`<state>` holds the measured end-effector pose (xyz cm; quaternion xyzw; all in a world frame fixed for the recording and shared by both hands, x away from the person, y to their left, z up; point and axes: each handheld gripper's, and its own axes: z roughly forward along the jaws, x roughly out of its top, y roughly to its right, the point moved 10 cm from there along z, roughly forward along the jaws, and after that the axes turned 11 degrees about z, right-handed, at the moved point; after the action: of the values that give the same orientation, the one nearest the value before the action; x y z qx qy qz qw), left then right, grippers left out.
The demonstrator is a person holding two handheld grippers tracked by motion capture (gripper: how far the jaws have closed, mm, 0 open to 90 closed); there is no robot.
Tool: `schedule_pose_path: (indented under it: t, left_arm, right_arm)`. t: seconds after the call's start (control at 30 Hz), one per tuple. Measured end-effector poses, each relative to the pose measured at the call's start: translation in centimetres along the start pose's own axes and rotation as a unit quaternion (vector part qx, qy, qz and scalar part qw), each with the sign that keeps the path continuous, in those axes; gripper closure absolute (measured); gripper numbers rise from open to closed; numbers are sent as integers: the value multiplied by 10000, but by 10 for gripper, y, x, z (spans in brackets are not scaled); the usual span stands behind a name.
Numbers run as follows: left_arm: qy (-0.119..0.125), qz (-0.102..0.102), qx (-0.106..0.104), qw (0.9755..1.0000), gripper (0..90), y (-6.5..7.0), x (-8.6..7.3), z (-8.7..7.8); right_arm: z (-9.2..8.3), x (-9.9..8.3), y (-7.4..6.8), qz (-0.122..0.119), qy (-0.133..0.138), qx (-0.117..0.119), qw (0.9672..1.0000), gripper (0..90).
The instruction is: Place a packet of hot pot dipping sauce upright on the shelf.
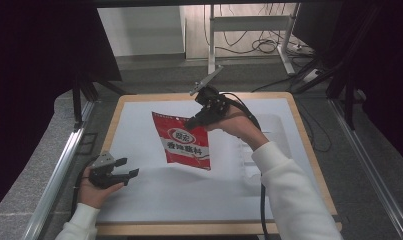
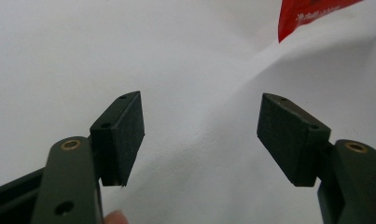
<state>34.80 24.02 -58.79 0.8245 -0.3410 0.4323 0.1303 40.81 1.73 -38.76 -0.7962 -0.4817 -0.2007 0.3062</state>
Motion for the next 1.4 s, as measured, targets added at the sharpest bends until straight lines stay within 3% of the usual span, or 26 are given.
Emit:
schedule_pose_path:
  t: [0.63, 0.97, 1.4]
  left_arm:
    - [-22, -78, 18, 10000, 313, -4, -5, 1]
    - [-63, -48, 8, 10000, 312, -3, -5, 2]
    - [-90, -44, 6, 9999, 310, -2, -6, 3]
  right_arm:
    - [-46, -21, 12, 262, 270, -39, 9993, 890]
    - [-81, -33, 20, 397, 406, -268, 9980, 890]
    - [-111, -47, 33, 531, 467, -401, 9967, 890]
